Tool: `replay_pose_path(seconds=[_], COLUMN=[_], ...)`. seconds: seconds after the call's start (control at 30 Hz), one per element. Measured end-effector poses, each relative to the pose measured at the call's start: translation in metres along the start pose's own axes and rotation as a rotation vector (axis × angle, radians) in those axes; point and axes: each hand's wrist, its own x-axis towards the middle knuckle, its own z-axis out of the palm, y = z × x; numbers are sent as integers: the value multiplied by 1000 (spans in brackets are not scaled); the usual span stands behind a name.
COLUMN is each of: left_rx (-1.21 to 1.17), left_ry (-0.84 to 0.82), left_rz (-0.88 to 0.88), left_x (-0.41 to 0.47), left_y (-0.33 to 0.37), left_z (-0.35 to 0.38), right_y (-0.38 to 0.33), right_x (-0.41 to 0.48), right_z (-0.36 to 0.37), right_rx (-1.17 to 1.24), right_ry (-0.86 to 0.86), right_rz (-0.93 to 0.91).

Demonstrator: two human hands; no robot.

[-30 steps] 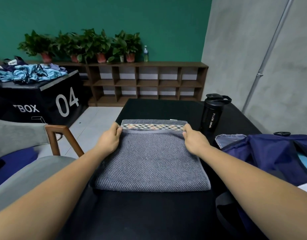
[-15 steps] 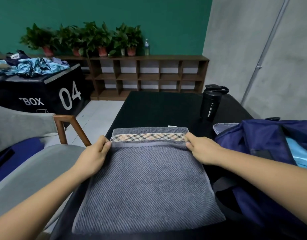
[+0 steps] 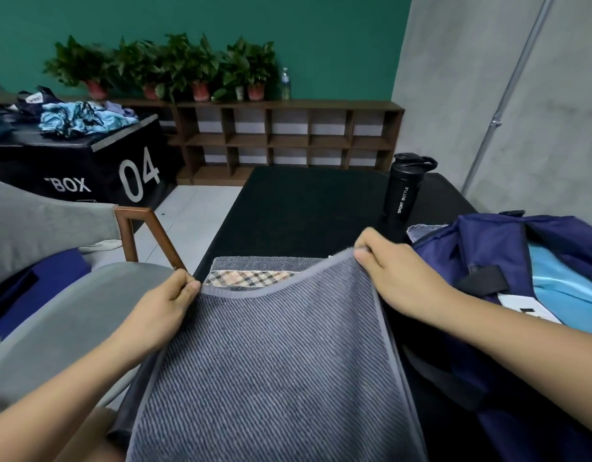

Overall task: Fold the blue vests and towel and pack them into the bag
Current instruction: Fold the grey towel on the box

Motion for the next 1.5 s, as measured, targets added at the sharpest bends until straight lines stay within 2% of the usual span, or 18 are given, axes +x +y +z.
replay_pose_path(seconds=[0.1,0.23,0.37,0.57,0.77,0.9,1.17,1.37,1.5], left_rx=[-23,-62,-62,-14,-98,16,122,112,210], left_ry=[30,56,54,-12,29,29,25,40,38], left_rz=[-28,-50,-68,-69,-131,-176,-94,-108,-67], left_x=[0,2,6,43,101,116,122,134,147], left_y=[-2,-1,2,28,33,20,3,-2,0], left_z=[2,3,1,-14,8,32,38,37,31], right_y=[2,33,60,74,80,81,79,89,91], right_x=[26,53,55,59,61,59,80,95,100], right_z=[19,55,77,83,86,87,66,78,81], right_rx=[2,78,61,75,96,107,151,-37,-137], right_ry=[71,76,126,157,159,187,305,148,116], right_rz=[104,357,472,469,482,481,503,531,531])
